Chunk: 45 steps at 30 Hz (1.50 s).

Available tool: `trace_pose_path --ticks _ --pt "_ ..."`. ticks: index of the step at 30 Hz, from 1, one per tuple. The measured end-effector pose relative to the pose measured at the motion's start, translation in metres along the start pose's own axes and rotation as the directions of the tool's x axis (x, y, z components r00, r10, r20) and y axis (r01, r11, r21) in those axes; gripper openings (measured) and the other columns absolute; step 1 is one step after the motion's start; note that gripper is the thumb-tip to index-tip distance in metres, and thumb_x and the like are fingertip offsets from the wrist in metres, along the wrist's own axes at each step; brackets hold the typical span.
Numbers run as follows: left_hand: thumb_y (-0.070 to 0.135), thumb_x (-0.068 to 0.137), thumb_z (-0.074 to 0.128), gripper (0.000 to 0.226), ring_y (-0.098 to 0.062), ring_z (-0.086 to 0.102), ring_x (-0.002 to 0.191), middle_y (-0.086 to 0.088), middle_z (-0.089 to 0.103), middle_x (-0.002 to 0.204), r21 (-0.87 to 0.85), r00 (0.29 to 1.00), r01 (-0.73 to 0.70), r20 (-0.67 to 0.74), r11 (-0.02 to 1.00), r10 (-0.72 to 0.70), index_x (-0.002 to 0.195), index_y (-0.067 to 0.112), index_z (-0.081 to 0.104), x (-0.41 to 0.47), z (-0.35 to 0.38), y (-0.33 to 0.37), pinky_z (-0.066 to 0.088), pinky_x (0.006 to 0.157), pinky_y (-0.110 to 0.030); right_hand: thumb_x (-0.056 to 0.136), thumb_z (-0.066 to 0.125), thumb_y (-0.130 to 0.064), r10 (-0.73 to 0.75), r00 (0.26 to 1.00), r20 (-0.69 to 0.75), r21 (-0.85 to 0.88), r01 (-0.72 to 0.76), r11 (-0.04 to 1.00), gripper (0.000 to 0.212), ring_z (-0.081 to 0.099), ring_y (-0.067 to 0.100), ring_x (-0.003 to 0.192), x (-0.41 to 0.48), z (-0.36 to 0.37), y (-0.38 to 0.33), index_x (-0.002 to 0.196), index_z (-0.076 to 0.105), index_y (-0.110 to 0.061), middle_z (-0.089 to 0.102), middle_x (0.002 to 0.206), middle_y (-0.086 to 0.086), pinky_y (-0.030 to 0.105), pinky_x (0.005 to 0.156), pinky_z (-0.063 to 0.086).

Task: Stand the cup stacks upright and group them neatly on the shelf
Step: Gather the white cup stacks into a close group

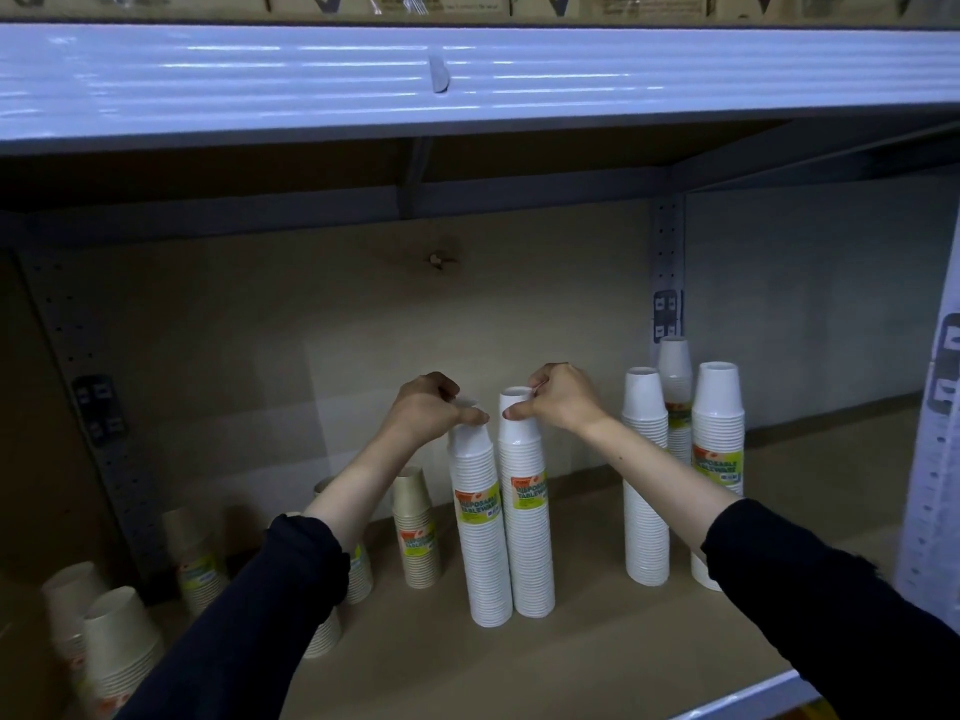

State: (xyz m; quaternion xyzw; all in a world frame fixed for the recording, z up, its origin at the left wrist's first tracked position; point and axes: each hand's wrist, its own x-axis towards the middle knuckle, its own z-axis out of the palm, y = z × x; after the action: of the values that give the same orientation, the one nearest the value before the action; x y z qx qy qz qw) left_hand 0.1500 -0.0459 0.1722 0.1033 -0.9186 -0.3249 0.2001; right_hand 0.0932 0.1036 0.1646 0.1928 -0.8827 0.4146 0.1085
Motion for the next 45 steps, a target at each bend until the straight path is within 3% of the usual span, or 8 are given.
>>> trace_pose_path --ticks 8,11,19,24,29,36,41,45 --pt "0.024 0.080 0.068 0.036 -0.024 0.057 0.108 -0.011 0.061 0.120 -0.004 0.954 -0.181 -0.245 0.983 0.175 0.112 0.008 0.062 -0.006 0.007 0.031 0.047 0.086 -0.030 0.079 0.071 -0.021 -0.004 0.996 -0.088 0.020 0.006 1.000 0.039 0.060 0.028 0.109 -0.008 -0.040 0.010 0.112 0.063 -0.002 0.066 0.111 0.014 0.029 0.084 0.046" --pt "0.021 0.080 0.067 0.034 -0.024 0.060 0.104 -0.011 0.064 0.117 -0.010 0.942 -0.270 -0.210 0.963 0.262 0.110 0.007 0.063 -0.007 0.026 0.054 0.047 0.085 -0.028 0.079 0.070 -0.016 0.019 0.982 -0.189 -0.004 -0.020 1.000 0.034 0.061 0.029 0.107 -0.014 -0.067 0.026 0.109 0.064 -0.002 0.062 0.090 0.009 0.024 0.082 0.042" --pt "0.027 0.084 0.065 0.050 -0.029 0.055 0.116 -0.016 0.056 0.129 -0.095 0.955 -0.296 -0.052 0.950 0.292 0.125 0.000 0.053 -0.005 0.097 0.105 0.045 0.094 -0.035 0.080 0.069 -0.014 0.041 0.904 -0.425 -0.099 -0.091 0.991 0.037 0.061 0.032 0.106 -0.031 -0.126 0.071 0.110 0.063 0.007 0.067 0.112 0.022 0.033 0.087 0.046" --pt "0.029 0.082 0.067 0.056 -0.031 0.052 0.117 -0.019 0.054 0.128 -0.089 0.977 -0.213 -0.016 0.973 0.213 0.123 -0.005 0.049 0.004 0.123 0.121 0.042 0.092 -0.033 0.079 0.072 -0.020 0.130 0.903 -0.410 -0.094 -0.184 0.978 0.049 0.057 0.034 0.109 -0.028 -0.136 0.097 0.116 0.056 0.008 0.061 0.119 0.024 0.035 0.086 0.047" --pt "0.033 0.081 0.068 0.049 -0.031 0.058 0.104 -0.019 0.061 0.114 -0.116 0.988 -0.147 0.030 0.982 0.152 0.109 -0.005 0.056 0.012 0.142 0.122 0.036 0.071 -0.026 0.079 0.072 -0.023 0.215 0.911 -0.352 -0.038 -0.243 0.969 0.055 0.055 0.032 0.114 -0.024 -0.131 0.109 0.122 0.051 0.005 0.057 0.125 0.020 0.033 0.090 0.046" --pt "0.026 0.082 0.068 0.038 -0.026 0.062 0.103 -0.016 0.066 0.115 -0.179 0.989 -0.127 0.052 0.976 0.138 0.107 -0.002 0.062 0.014 0.149 0.120 0.040 0.072 -0.024 0.079 0.072 -0.019 0.278 0.916 -0.290 0.060 -0.273 0.960 0.049 0.059 0.034 0.112 -0.018 -0.121 0.115 0.118 0.056 0.004 0.061 0.125 0.021 0.040 0.093 0.048" --pt "0.024 0.080 0.069 0.034 -0.026 0.062 0.093 -0.017 0.068 0.107 -0.180 0.986 -0.168 -0.022 0.969 0.167 0.100 -0.003 0.064 0.005 0.135 0.114 0.039 0.069 -0.024 0.076 0.075 -0.017 0.266 0.907 -0.327 0.085 -0.252 0.964 0.042 0.063 0.032 0.105 -0.022 -0.122 0.105 0.108 0.062 0.006 0.066 0.116 0.021 0.025 0.072 0.041" --pt "0.027 0.078 0.069 0.032 -0.020 0.057 0.079 -0.015 0.068 0.095 -0.169 0.980 -0.196 -0.074 0.966 0.186 0.094 0.000 0.065 -0.008 0.109 0.109 0.037 0.064 -0.026 0.074 0.076 -0.018 0.208 0.911 -0.357 0.086 -0.190 0.978 0.042 0.063 0.030 0.104 -0.025 -0.119 0.085 0.106 0.064 0.006 0.067 0.113 0.020 0.024 0.072 0.041"
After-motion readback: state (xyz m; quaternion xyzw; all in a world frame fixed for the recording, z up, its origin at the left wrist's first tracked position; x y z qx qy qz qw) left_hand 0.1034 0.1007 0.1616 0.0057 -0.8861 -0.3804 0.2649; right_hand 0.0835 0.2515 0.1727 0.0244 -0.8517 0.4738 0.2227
